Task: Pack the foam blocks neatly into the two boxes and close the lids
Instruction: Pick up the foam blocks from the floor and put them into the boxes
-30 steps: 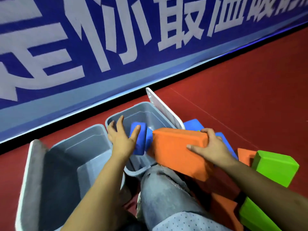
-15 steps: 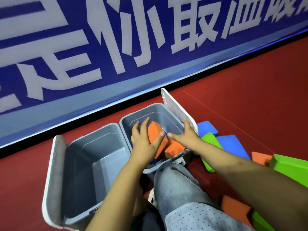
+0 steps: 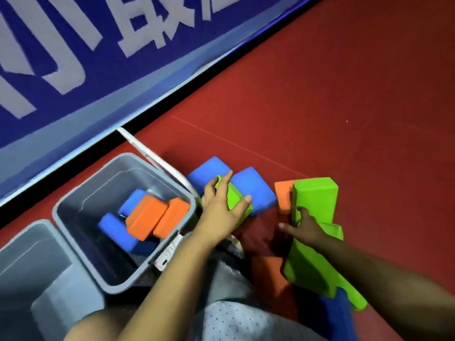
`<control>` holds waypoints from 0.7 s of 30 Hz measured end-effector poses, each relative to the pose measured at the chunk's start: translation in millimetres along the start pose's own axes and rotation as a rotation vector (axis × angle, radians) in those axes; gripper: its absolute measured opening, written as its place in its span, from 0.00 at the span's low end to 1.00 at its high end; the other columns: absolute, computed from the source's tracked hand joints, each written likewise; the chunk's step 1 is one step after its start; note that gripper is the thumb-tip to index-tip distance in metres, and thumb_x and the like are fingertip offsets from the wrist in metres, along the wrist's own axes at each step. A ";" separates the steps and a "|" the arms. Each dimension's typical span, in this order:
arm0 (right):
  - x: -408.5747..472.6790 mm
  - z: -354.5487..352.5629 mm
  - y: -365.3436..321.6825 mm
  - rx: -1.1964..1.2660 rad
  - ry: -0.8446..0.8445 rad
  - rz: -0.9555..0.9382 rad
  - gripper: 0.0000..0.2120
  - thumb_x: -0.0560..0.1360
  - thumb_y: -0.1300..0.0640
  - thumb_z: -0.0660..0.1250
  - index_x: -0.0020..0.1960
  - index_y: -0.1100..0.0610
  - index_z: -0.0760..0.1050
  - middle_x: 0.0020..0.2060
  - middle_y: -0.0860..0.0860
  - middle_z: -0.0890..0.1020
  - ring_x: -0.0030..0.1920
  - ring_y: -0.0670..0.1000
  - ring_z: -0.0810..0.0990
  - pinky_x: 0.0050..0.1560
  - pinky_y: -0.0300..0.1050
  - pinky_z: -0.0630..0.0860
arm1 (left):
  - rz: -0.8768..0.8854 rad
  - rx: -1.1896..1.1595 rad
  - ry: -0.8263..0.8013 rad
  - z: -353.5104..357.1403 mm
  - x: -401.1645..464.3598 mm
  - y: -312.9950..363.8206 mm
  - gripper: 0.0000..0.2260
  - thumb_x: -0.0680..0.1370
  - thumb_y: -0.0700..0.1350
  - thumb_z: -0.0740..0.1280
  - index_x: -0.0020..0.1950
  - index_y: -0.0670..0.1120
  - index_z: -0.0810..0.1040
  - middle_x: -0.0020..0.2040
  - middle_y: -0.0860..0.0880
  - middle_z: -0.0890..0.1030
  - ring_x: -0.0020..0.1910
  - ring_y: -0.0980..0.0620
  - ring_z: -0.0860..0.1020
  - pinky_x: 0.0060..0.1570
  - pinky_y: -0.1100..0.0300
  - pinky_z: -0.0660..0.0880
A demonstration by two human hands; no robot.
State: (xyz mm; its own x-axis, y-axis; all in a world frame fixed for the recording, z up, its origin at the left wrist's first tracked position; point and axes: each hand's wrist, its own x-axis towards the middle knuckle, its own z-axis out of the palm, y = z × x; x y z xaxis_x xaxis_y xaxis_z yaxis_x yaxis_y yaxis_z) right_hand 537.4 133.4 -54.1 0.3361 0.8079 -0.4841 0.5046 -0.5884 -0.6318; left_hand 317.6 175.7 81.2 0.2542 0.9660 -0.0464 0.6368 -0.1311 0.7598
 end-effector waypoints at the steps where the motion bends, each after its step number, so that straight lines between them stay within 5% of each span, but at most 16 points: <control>1: 6.3 -6.9 13.7 -0.004 0.011 0.058 0.42 0.68 0.45 0.74 0.73 0.61 0.58 0.65 0.63 0.71 0.66 0.61 0.71 0.61 0.46 0.68 | -0.008 -0.012 -0.057 15.0 9.8 4.6 0.37 0.70 0.63 0.66 0.76 0.53 0.60 0.74 0.40 0.57 0.75 0.44 0.56 0.72 0.58 0.53; 4: 16.9 -23.1 44.1 -0.008 0.049 0.180 0.44 0.67 0.42 0.74 0.74 0.56 0.57 0.66 0.64 0.70 0.66 0.61 0.70 0.61 0.47 0.69 | -0.011 -0.013 -0.172 53.2 34.1 15.1 0.33 0.74 0.55 0.70 0.76 0.52 0.60 0.74 0.41 0.57 0.74 0.44 0.57 0.72 0.58 0.54; 11: 35.2 -44.0 94.7 0.034 0.115 0.402 0.41 0.67 0.42 0.74 0.72 0.56 0.59 0.65 0.63 0.67 0.66 0.62 0.69 0.65 0.46 0.69 | 0.027 0.017 -0.306 112.1 67.2 29.2 0.40 0.68 0.66 0.63 0.75 0.45 0.62 0.71 0.43 0.67 0.70 0.48 0.64 0.63 0.73 0.55; 15: 49.7 -33.4 127.2 0.116 0.171 0.558 0.48 0.64 0.42 0.76 0.74 0.56 0.56 0.67 0.65 0.66 0.67 0.63 0.67 0.65 0.50 0.69 | 0.017 -0.036 -0.356 135.6 72.5 6.9 0.29 0.75 0.47 0.70 0.74 0.48 0.63 0.63 0.49 0.69 0.63 0.48 0.69 0.61 0.63 0.66; 21: 67.5 17.4 176.3 0.494 0.218 0.733 0.61 0.56 0.41 0.80 0.76 0.54 0.47 0.69 0.62 0.67 0.67 0.63 0.69 0.66 0.58 0.69 | -0.055 -0.032 -0.405 148.0 69.1 -36.7 0.27 0.74 0.49 0.71 0.72 0.51 0.66 0.59 0.51 0.68 0.61 0.52 0.70 0.60 0.65 0.65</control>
State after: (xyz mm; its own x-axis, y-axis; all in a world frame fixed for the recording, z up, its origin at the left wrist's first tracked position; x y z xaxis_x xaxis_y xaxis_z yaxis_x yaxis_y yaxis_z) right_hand 635.3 83.6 -208.7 0.6065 0.1849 -0.7733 -0.2761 -0.8631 -0.4229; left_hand 419.5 214.3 -45.9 0.4910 0.8046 -0.3341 0.6358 -0.0688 0.7688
